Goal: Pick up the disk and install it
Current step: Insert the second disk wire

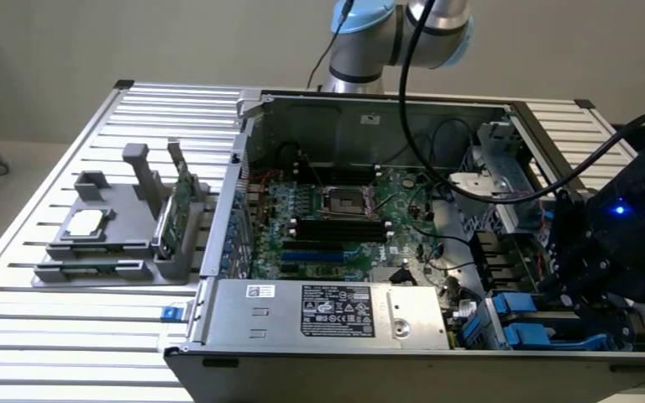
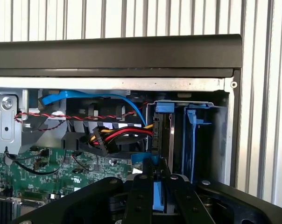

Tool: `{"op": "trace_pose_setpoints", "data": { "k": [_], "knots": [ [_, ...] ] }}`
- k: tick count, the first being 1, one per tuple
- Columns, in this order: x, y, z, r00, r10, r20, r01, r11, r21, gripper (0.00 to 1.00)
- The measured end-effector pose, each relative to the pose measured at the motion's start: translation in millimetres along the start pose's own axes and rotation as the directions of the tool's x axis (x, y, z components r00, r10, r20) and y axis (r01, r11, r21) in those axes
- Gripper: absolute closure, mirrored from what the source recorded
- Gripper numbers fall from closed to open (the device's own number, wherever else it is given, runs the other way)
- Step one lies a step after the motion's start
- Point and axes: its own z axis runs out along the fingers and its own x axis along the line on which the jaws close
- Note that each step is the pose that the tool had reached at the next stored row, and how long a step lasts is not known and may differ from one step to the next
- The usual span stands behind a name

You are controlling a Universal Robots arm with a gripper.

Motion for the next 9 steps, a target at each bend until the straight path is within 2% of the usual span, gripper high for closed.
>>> {"op": "trace_pose_setpoints", "data": {
  "k": [9],
  "knots": [
    [0.1,0.1,-0.9,1.0,0.001,-0.0002,-0.001,1.0,0.0047,0.84]
  ]
}}
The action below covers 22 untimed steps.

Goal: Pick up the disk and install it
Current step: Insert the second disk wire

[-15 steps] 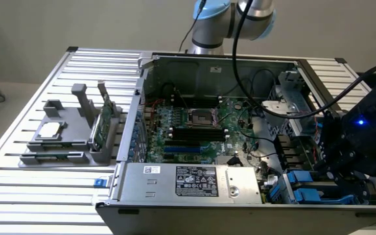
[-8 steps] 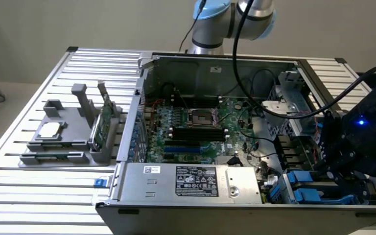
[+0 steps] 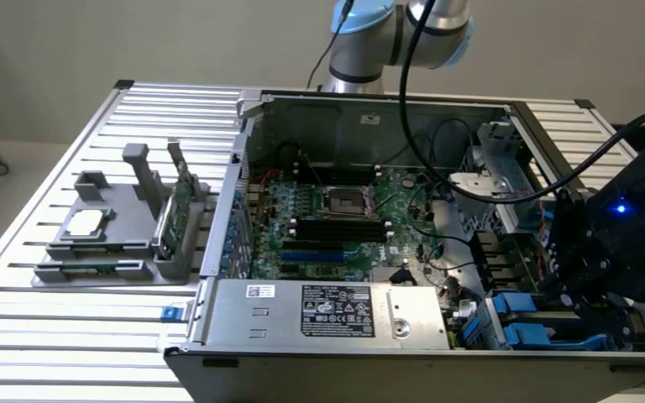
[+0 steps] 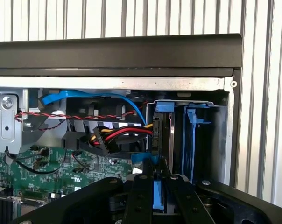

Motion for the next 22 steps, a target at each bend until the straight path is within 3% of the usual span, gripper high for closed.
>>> {"op": "trace_pose_setpoints", "data": {
  "k": [22],
  "knots": [
    [-0.3,1.3,1.4,1.0,0.0,0.0003,0.0,1.0,0.0021,0.84]
  ]
}}
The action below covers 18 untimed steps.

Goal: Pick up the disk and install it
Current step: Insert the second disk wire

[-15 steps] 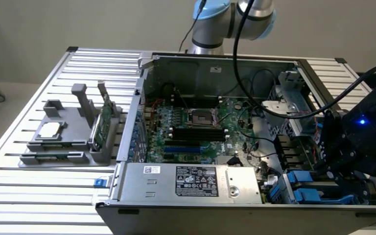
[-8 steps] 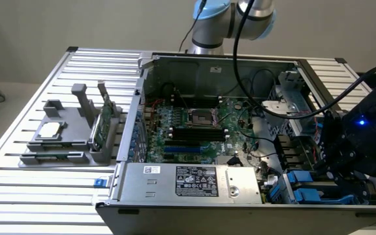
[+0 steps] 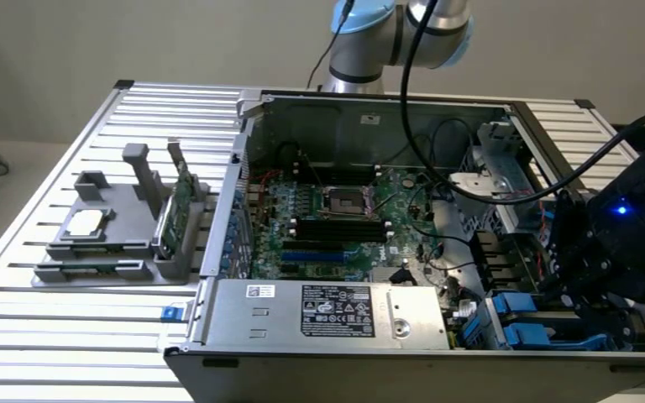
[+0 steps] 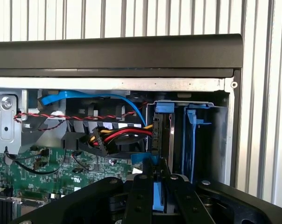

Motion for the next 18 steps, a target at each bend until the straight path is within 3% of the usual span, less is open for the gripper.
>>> {"op": "trace_pose_setpoints", "data": {
  "k": [18],
  "knots": [
    [-0.8,-0.3,4.8,1.0,0.002,-0.0001,-0.002,1.0,-0.0004,0.84]
  ]
}}
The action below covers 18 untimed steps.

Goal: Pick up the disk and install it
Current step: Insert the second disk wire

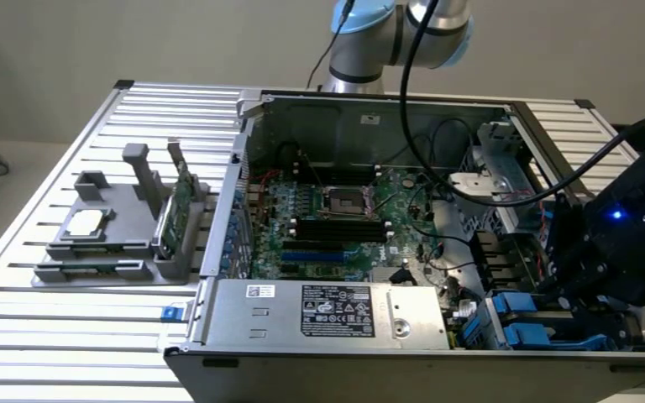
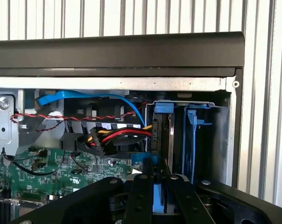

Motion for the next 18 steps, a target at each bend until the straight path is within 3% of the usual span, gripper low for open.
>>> {"op": "trace_pose_setpoints", "data": {
  "k": [13,18],
  "knots": [
    [-0.5,0.0,3.2,1.0,0.0,-0.0003,0.0,1.0,0.0008,0.84],
    [-0.4,0.3,1.8,1.0,0.001,-0.0002,-0.001,1.0,0.0061,0.64]
  ]
}}
